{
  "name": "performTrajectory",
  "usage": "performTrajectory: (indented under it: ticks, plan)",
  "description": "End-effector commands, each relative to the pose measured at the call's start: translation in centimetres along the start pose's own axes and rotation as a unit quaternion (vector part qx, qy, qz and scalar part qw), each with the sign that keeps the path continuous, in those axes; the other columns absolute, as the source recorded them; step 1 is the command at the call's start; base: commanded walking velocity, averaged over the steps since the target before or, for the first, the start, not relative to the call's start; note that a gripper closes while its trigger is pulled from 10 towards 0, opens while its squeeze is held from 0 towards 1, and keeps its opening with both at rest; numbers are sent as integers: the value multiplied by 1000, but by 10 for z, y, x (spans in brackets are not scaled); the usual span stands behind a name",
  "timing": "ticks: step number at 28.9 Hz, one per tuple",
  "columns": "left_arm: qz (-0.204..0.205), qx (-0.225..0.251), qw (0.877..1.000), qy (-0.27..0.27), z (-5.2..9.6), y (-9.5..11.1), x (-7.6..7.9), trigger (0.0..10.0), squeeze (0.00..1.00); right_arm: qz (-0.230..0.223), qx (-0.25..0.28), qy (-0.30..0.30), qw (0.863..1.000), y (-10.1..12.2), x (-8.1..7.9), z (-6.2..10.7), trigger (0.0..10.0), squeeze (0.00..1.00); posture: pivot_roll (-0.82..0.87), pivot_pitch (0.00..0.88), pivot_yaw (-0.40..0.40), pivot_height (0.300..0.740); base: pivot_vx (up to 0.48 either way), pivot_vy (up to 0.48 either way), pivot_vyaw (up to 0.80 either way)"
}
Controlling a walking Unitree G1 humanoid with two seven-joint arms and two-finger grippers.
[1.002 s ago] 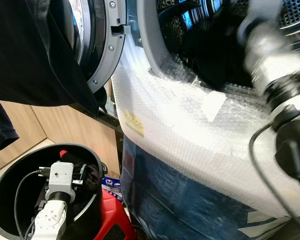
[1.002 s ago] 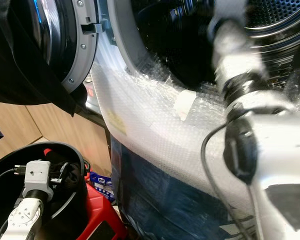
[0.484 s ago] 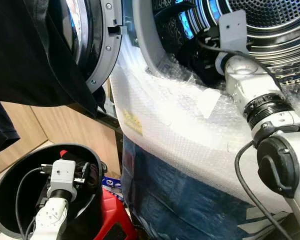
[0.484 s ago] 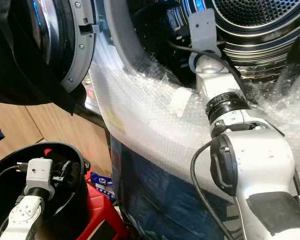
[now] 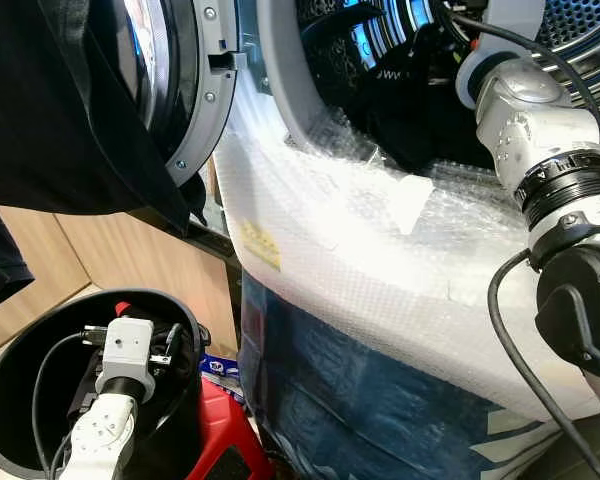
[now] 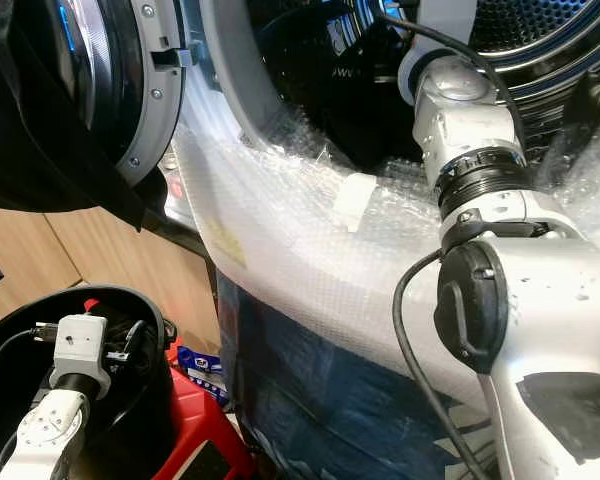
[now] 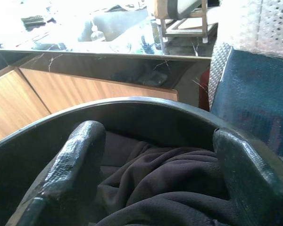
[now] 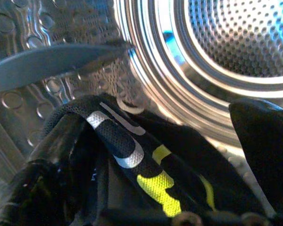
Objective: Clothes washing
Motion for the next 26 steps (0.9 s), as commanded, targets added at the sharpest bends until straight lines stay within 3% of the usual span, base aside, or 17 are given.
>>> performTrajectory:
  ticks: [1,5,7,9,13,15,18,21,23,26]
  plan:
    - [-2,-7,1000,-6,2,-1,1,10000,0,-29,-4,5,1000,8,-2,1,10000,0,141,33,9,740,0,0,0]
    - [-3,-8,1000,-14,2,-1,4,10000,0,-24,-2,28,999,8,-9,1,10000,0,136,37,10,740,0,0,0]
    - [-4,-8,1000,-18,2,-1,6,10000,0,-28,-16,26,999,-6,-8,1,10000,0,129,36,10,740,0,0,0]
    - [-5,-9,1000,-20,3,-1,6,10000,0,-62,-33,24,997,-17,-6,3,10000,0,134,37,12,740,0,0,0]
    - [-10,-12,1000,-25,4,-2,7,10000,0,-70,-25,33,997,-15,-8,7,10000,0,131,35,15,740,0,0,0]
    - [-11,-13,1000,-26,4,-2,7,10000,0,-59,-16,38,997,-17,-11,14,10000,0,132,36,17,740,0,0,0]
    - [-11,-14,999,-28,5,-2,6,10000,0,-38,-34,28,998,-38,-13,29,10000,0,131,38,18,740,0,0,0]
    - [-12,-15,999,-29,6,-2,6,10000,0,-49,-28,58,997,-42,-21,46,10000,0,136,39,17,740,0,0,0]
    - [-12,-16,999,-28,7,-3,5,10000,0,-71,-6,61,996,-34,-21,57,10000,0,128,40,21,740,0,0,0]
    - [-14,-22,999,-33,8,-5,6,10000,0,-85,60,111,988,-5,-34,82,10000,0,117,41,26,740,0,0,0]
Point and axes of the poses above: a point about 5 cm out from each wrist's last joint towards the gripper, its own z axis pointing back from the gripper into the wrist, its own y axis along the axis of the wrist's last joint, x = y × z, the point moved 5 cm from there along -z, pointing out of the wrist towards the gripper, and after that the axes turned 15 degrees about z, right-handed, at the moved point
